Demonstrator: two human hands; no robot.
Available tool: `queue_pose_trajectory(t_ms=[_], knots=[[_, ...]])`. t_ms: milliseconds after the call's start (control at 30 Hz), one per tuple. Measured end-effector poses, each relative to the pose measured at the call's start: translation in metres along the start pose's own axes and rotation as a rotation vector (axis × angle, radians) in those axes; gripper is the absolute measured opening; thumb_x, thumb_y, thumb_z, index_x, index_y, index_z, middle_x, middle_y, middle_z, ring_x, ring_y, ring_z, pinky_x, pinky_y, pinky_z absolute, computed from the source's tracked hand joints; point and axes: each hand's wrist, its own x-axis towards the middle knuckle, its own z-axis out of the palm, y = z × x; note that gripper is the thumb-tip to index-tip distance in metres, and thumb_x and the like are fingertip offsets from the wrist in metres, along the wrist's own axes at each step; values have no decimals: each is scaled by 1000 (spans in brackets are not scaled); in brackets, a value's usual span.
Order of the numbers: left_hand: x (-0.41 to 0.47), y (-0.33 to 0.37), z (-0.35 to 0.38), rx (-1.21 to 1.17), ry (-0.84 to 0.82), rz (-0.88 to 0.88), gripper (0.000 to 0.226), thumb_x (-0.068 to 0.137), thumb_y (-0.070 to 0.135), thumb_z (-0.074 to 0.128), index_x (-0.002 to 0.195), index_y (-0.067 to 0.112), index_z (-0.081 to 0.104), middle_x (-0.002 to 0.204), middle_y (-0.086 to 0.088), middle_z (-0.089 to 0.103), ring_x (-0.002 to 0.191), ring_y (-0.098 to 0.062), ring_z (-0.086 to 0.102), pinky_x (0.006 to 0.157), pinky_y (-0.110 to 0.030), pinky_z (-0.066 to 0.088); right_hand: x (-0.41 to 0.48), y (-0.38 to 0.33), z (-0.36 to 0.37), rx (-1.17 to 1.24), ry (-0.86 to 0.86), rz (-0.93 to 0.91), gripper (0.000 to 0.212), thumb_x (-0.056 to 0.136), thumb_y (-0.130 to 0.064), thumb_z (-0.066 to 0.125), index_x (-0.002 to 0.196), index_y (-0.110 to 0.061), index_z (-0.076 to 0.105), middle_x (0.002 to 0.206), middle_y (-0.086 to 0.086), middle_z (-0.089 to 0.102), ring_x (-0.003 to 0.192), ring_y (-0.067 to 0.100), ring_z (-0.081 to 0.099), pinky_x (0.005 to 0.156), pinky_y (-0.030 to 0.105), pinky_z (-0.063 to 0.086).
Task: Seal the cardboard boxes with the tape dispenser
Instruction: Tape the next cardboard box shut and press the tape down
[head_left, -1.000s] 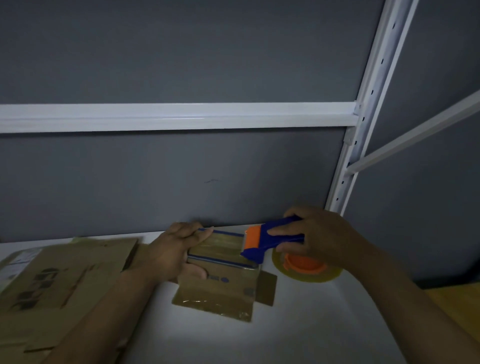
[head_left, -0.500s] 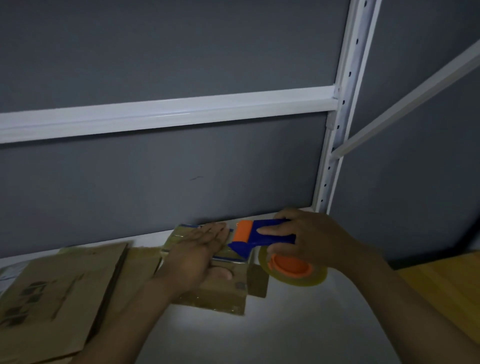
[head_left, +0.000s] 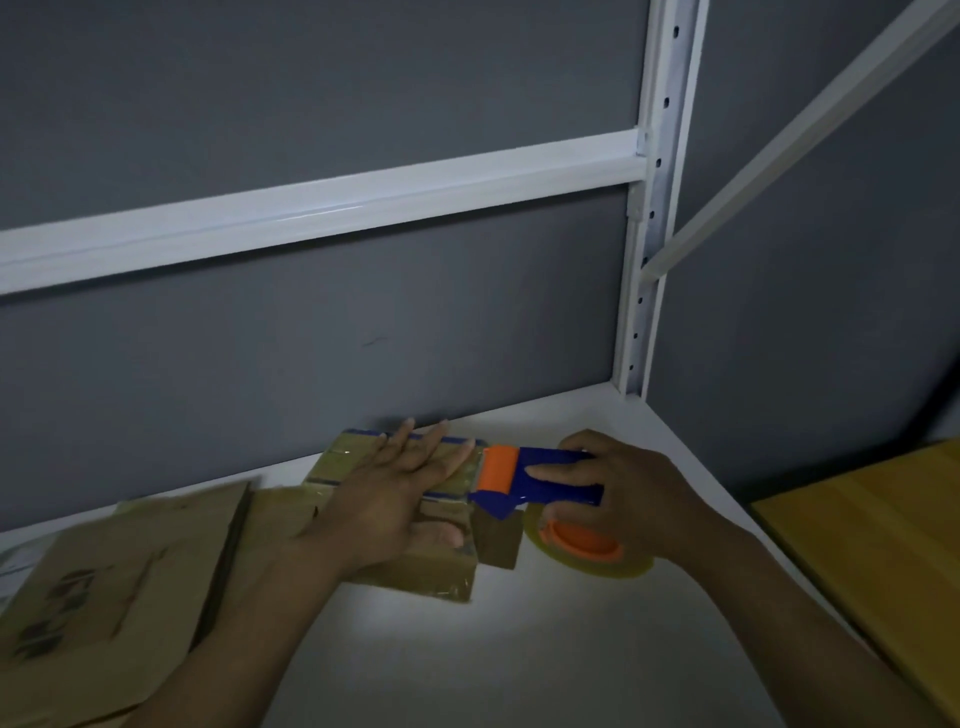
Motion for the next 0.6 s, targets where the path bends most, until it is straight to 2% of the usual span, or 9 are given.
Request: queue_pose_trajectory(t_ms=[100, 200, 267, 367, 467, 600], knots=[[7, 3, 0, 21, -1, 26, 95, 62, 98, 7, 143, 52, -16, 157, 20, -19, 146, -12, -20, 116, -34, -12, 2, -1, 8, 1, 34, 4, 52, 87, -54, 57, 137, -45, 43, 132, -18, 41, 112, 0, 43, 78, 5, 28], [10, 2, -2, 15, -5, 11, 85, 61, 99, 5, 133, 64, -25, 155, 20, -15, 144, -9, -17, 117, -37, -7, 3, -4, 10, 15, 59, 12, 53, 87, -54, 57, 137, -45, 44, 132, -17, 43, 114, 1, 45, 78, 6, 29], [9, 2, 0, 6, 39, -6, 87, 62, 98, 6, 137, 62, -18, 155, 15, -6, 143, -9, -8, 116, -36, -4, 0, -4, 9, 40, 65, 14, 52, 86, -54, 58, 136, -45, 44, 131, -17, 42, 115, 2, 45, 83, 12, 32], [8, 0, 3, 12, 101, -23, 90, 68, 94, 16, 145, 49, 6, 160, 1, 16, 147, -22, 14, 116, -38, 4, -10, 1, 2, 85, 50, 49, 50, 86, -53, 58, 134, -47, 45, 122, -25, 36, 111, -2, 43, 86, 14, 33], [9, -2, 6, 11, 98, -34, 93, 67, 95, 15, 146, 46, 9, 159, -1, 23, 147, -26, 20, 117, -42, 8, -28, 10, -4, 72, 25, 94, 49, 85, -55, 58, 132, -47, 46, 118, -28, 33, 109, -2, 43, 87, 16, 36], [9, 1, 4, 13, 80, -60, 93, 66, 92, 20, 145, 47, 4, 160, 1, 20, 148, -25, 16, 118, -42, 7, -34, 6, -3, -2, 38, 87, 50, 86, -57, 56, 133, -42, 48, 126, -21, 40, 106, 1, 46, 83, 18, 39]])
